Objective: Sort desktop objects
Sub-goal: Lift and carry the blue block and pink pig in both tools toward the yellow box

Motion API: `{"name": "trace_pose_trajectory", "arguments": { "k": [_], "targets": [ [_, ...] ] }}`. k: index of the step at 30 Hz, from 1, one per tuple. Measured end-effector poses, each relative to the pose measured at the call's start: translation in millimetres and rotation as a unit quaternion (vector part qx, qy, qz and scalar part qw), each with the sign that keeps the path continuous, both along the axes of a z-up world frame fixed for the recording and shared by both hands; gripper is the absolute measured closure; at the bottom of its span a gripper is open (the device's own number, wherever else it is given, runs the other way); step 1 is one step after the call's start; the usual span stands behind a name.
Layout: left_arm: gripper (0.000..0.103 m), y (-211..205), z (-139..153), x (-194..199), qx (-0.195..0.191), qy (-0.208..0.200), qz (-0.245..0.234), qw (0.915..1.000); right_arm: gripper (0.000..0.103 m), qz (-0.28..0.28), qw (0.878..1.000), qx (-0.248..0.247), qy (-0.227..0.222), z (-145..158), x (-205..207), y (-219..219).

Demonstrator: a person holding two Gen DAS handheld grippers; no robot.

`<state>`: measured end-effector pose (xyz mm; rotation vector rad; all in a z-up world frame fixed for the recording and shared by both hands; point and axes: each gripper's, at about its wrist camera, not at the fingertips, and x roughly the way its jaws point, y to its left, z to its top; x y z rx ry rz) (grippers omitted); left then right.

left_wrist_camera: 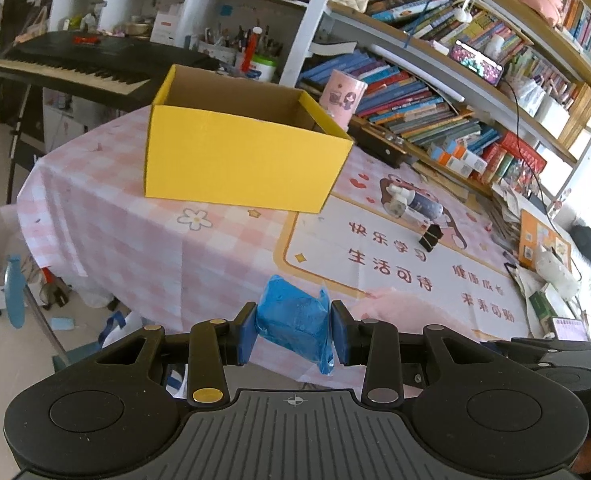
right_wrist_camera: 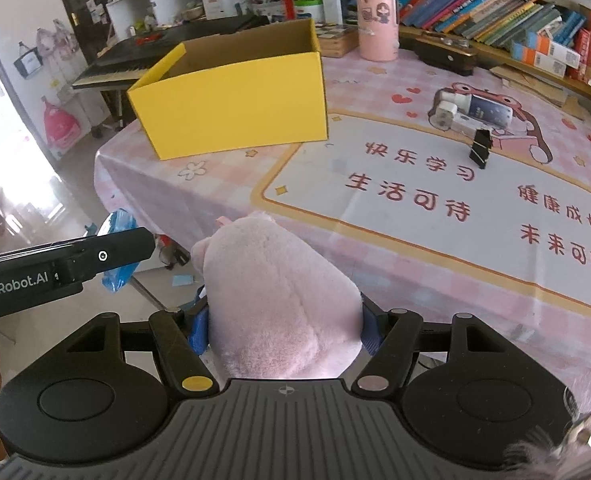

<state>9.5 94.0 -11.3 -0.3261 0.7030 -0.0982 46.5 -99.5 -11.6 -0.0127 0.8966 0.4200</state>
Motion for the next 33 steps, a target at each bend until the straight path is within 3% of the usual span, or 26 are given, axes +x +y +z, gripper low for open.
{"name": "trace_pose_trajectory", "arguments": {
  "k": [33],
  "targets": [
    [0.067,37.6,4.2,-0.9,-0.011,-0.014,0.048,0.9987,0.037,0.052,0.999,-0.009,-0.005,7.1,12.5,45.2]
  ]
}}
